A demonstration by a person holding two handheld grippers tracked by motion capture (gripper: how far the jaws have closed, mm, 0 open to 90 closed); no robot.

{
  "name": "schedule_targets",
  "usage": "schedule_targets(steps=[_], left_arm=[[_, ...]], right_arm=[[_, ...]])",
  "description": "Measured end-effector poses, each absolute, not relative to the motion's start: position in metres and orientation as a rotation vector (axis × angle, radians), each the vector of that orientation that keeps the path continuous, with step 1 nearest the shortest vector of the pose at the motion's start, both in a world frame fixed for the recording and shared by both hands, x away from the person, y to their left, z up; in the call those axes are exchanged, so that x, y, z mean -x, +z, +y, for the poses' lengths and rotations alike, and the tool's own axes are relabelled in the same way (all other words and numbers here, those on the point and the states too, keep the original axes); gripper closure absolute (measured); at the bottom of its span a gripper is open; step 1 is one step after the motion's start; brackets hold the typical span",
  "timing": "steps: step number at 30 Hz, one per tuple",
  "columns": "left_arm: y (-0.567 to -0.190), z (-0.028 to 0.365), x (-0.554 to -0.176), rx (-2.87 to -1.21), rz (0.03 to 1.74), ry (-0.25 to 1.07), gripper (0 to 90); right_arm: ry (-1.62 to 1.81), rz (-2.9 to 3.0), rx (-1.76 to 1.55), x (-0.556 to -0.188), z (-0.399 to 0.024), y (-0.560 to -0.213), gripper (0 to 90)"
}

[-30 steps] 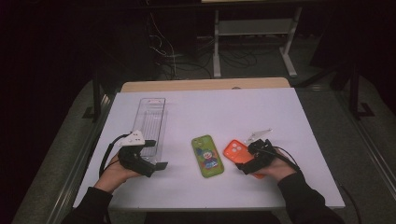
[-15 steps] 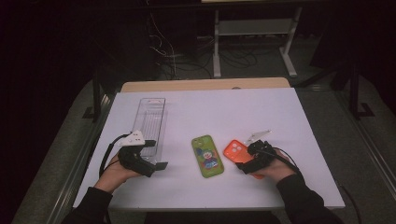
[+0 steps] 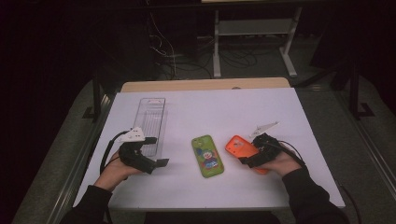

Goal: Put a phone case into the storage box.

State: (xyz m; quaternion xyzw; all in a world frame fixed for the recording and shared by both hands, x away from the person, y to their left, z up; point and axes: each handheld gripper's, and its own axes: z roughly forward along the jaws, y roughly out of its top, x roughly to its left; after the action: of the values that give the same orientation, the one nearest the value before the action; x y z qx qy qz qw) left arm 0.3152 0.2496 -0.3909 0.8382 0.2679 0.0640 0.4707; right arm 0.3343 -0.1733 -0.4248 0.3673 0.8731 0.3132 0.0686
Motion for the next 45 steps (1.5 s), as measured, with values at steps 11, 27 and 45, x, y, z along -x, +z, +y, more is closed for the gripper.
schedule_targets(steps=[11,27,45], left_arm=[[-0.374,0.224,-0.330,-2.062,0.598,0.166,0.0],[-0.364,0.176,-0.358,-2.120,0.454,0.103,0.0],[-0.364,0.123,-0.355,-2.199,0.212,0.020,0.0]], right_arm=[[0.974,2.664,-1.006,-0.358,-0.175,-0.393,15.0],[0.974,2.724,-0.884,-0.369,-0.157,-0.385,15.0],[0.993,2.825,-0.607,-0.365,-0.146,-0.384,15.0]])
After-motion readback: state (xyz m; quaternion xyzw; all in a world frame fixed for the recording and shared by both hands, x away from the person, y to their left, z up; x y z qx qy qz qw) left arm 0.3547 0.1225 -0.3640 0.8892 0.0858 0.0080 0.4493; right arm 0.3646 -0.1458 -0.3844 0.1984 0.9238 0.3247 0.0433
